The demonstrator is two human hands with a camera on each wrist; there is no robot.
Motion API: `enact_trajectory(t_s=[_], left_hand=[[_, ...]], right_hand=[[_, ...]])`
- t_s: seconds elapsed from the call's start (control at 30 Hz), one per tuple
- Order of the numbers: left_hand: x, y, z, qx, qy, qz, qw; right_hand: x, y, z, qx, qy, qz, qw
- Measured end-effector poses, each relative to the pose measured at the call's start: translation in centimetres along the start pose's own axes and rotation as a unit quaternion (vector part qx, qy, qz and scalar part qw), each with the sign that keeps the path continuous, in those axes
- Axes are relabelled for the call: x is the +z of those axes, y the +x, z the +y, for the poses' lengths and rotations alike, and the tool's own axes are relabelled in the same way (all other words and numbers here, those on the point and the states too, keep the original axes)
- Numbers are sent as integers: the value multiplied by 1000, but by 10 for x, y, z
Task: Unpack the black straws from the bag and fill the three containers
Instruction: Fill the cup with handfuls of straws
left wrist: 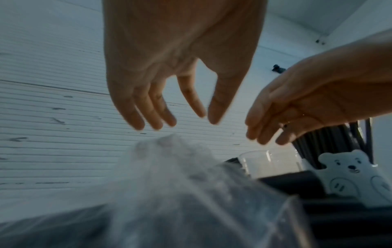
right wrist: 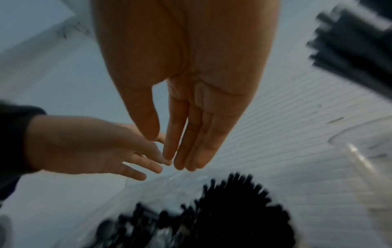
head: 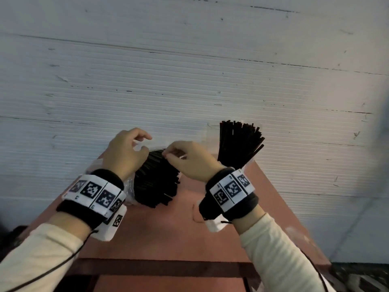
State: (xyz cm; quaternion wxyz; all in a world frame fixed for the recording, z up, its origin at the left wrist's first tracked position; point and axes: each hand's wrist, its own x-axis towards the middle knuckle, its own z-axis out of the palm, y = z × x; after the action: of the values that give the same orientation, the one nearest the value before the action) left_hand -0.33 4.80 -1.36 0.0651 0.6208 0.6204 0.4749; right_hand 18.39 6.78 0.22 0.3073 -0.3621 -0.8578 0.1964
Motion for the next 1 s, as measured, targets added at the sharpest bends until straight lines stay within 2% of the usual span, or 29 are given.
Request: enact_trajectory(t_s=[0.1,0.23,0.33,0.47,0.67,0.77,0.93,1.0], left_hand=[[-17,2,-27,-20,46,-91,995],[-25,-2,-43,-74,96,-205,971],[-29,-5,-44,-71,83,-210,972],[-32,0,-45,-66,11,-178,982],[-39,-1,-46,-86,-1,-136,987],[-41,-3,-47,-90,-3,-138,986],[-41,-2,-46,-85,5,-147,986],[-40,-3,-45,-84,7,-145,986]], right_hand=[[29,14,-9,18,-54,-108,992],[59,28,-17,25,-156,-196,968],[72,31,-19,15,-203,-215,955],[78,33,-15,-2,-223,-209,952],[68,34,-8,-46,-160,-179,970],[62,32,-4,-67,-110,-131,983],[57,35,3,-23,-51,-27,998],[59,36,4,-12,-35,-10,999]])
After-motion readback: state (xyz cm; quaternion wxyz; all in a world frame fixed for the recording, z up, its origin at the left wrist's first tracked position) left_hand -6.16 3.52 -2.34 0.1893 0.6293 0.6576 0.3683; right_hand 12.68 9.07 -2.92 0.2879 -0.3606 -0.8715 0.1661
